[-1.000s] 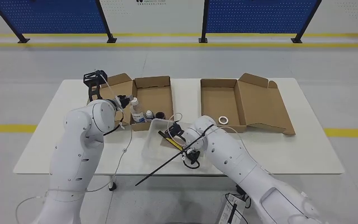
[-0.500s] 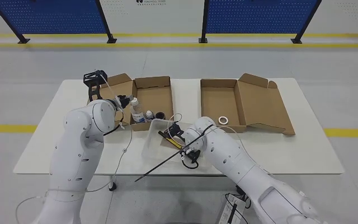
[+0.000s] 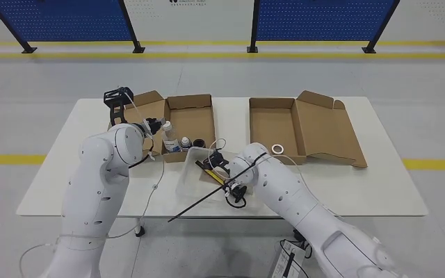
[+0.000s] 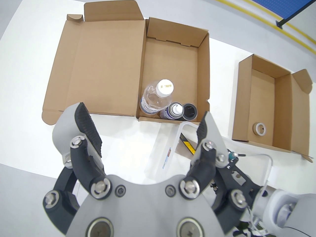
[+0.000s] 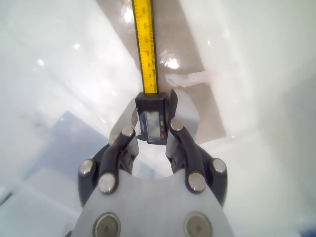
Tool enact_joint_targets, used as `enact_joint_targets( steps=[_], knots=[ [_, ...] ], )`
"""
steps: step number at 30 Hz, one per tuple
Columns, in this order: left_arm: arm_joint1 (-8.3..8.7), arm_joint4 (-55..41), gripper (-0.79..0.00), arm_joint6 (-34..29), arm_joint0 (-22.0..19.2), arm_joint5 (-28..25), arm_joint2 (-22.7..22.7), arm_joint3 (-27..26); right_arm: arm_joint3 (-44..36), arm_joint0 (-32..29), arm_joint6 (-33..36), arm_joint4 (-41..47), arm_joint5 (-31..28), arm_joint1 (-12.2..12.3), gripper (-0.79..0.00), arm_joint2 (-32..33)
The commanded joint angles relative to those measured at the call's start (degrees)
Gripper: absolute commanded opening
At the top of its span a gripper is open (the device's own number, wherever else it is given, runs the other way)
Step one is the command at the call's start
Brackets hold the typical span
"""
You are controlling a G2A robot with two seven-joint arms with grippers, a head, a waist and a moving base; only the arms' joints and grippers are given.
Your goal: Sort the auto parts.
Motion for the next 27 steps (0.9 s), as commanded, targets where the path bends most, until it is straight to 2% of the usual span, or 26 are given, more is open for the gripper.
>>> enact_joint_targets(
  steps=[1,8,18,27],
  knots=[
    [0.0,0.0,0.0,0.0,0.0,0.0,0.0,0.0,-1.5,-0.4,0.5,0.3,0.2,0.3,-0.785,0.6],
    [0.0,0.0,0.0,0.0,0.0,0.0,0.0,0.0,-8.9,-3.1,2.4,-0.2,1.4,1.7,-0.785,3.7],
    [0.0,0.0,0.0,0.0,0.0,0.0,0.0,0.0,-21.7,-9.7,4.7,-0.1,2.3,4.8,-0.785,11.6],
    [0.0,0.0,0.0,0.0,0.0,0.0,0.0,0.0,-30.2,-15.2,2.7,8.0,-0.2,6.9,-0.785,20.2]
  ],
)
